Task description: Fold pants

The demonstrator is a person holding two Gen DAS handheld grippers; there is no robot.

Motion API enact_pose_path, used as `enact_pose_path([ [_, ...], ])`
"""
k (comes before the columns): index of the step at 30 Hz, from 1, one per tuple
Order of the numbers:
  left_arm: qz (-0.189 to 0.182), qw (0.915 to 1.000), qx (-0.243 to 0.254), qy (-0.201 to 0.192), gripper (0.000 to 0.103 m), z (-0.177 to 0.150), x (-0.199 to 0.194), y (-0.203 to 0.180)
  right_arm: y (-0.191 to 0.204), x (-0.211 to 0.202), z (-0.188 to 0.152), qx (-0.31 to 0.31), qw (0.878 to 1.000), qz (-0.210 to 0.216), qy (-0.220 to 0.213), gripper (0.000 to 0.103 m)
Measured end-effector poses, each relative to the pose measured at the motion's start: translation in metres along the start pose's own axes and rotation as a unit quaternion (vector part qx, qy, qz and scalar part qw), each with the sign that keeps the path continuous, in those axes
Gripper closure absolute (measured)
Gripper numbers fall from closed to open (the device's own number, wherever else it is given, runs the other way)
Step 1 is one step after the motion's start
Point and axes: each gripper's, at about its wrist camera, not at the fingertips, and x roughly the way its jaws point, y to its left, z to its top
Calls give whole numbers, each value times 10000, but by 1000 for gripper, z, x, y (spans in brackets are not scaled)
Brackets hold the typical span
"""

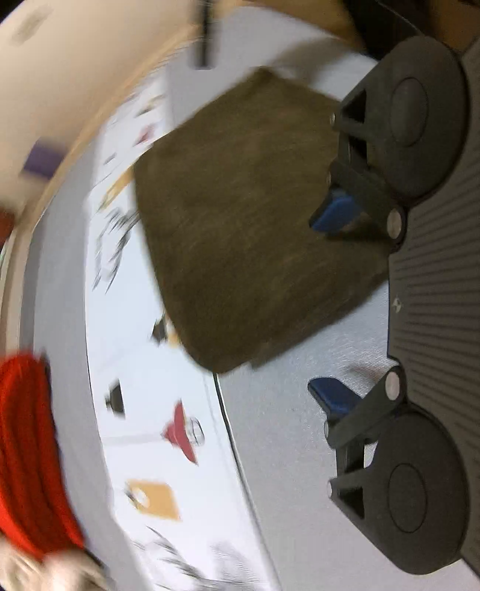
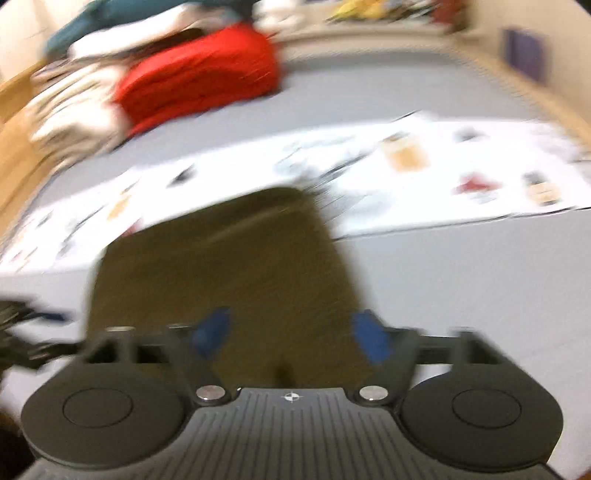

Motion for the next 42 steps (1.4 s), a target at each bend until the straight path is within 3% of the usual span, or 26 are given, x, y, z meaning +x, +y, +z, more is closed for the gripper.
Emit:
enact_pose_path([
  [3,-211,9966,-664,436,12,0,22,9,-15,36,-4,327,9972,-160,654,13],
  [6,-444,9929,-795,766,7,-4,40,5,-12,67,-19,97,9914,-388,1244,14],
  [9,-662,9890,-1017,846,6,-4,50,7,-12,71,-31,417,9896,-49,1376,17],
  [11,-784,9870,-1131,825,18,-2,53,6,-6,73,-38,380,9896,-59,1387,20],
  [12,-898,9862,-1166,753,33,1,55,2,-3,73,-42,339,9896,-47,1394,20],
  [13,-980,9860,-1173,665,40,4,55,1,-1,72,-43,351,9895,-28,1399,21],
  [15,-789,9912,-973,437,51,11,43,0,7,71,-45,303,9895,39,1414,21],
  [18,-263,9967,-766,33,56,22,32,2,18,61,-49,347,9868,417,1529,27],
  [21,18,9939,-1100,-102,56,26,26,21,32,52,-54,321,9800,982,1703,33],
  [23,-7,9923,-1239,-50,55,27,23,30,37,50,-56,197,9804,1040,1661,35],
  [26,260,9936,-1028,-393,56,27,5,25,27,46,-55,567,9820,935,1542,39],
  [29,-59,9938,-944,-577,57,24,-9,25,30,42,-53,240,9874,772,1361,42],
  [31,-48,9965,-814,-178,63,18,4,27,35,45,-55,-68,9885,671,1352,43],
  [33,249,9980,-478,336,58,6,21,23,34,43,-54,7,9888,639,1350,43],
  [34,335,9978,-421,387,58,3,24,20,33,44,-54,48,9891,606,1343,43],
  [39,445,9980,-403,-207,59,1,-16,15,45,41,-50,25,9935,210,1118,44],
  [42,-36,9989,-212,-419,59,-8,-35,3,46,38,-50,-25,9944,135,1048,45],
])
